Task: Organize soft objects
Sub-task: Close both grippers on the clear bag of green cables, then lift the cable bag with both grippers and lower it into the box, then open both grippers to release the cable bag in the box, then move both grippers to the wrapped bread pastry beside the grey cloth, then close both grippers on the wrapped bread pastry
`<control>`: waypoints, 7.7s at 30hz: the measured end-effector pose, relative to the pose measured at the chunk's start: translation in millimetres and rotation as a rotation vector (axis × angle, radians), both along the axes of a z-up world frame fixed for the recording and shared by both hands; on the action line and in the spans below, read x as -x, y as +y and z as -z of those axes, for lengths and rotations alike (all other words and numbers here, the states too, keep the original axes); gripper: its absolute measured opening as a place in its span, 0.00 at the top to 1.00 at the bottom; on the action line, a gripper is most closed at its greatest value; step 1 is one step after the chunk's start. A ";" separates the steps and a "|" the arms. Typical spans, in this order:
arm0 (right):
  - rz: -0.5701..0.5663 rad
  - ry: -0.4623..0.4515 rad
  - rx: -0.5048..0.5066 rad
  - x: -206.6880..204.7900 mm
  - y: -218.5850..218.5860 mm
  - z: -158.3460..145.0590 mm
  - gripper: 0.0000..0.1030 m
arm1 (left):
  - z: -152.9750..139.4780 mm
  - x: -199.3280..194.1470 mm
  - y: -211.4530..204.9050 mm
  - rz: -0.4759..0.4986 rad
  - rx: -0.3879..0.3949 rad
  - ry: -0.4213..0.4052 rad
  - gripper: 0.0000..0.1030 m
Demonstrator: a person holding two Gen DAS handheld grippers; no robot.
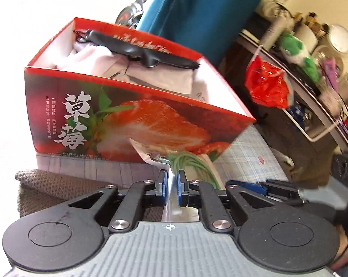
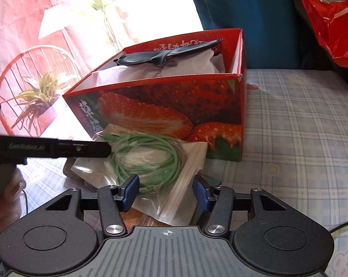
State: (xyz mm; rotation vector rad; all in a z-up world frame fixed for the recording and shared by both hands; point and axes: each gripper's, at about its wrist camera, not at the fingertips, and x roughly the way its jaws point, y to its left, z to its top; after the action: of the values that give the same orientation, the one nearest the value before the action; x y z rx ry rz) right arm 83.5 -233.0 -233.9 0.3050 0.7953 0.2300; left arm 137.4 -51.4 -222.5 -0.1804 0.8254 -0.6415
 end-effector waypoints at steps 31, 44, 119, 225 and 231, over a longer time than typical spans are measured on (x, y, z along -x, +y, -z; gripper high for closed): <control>-0.031 -0.038 0.071 -12.1 6.6 -4.5 0.85 | 22.7 39.0 27.7 -0.042 0.006 0.000 0.90; 0.025 -0.004 -0.055 2.9 10.7 4.5 0.74 | 29.0 49.1 33.9 -0.070 -0.051 -0.014 0.90; 0.086 -0.064 0.054 -166.2 30.4 -25.9 0.97 | -47.7 -119.5 14.0 -0.118 -0.336 -0.077 0.89; -0.177 -0.182 0.113 44.5 47.3 29.9 0.49 | 3.8 70.6 48.3 -0.185 -0.203 -0.108 0.13; -0.159 -0.216 0.099 50.4 44.3 28.0 0.54 | 6.0 70.6 44.2 -0.169 -0.224 -0.093 0.22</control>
State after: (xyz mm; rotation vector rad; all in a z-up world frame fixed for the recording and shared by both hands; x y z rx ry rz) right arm 33.1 -188.7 -262.0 0.1206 0.6152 0.3657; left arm 66.8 -7.2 -228.4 -0.0162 0.7764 -0.3919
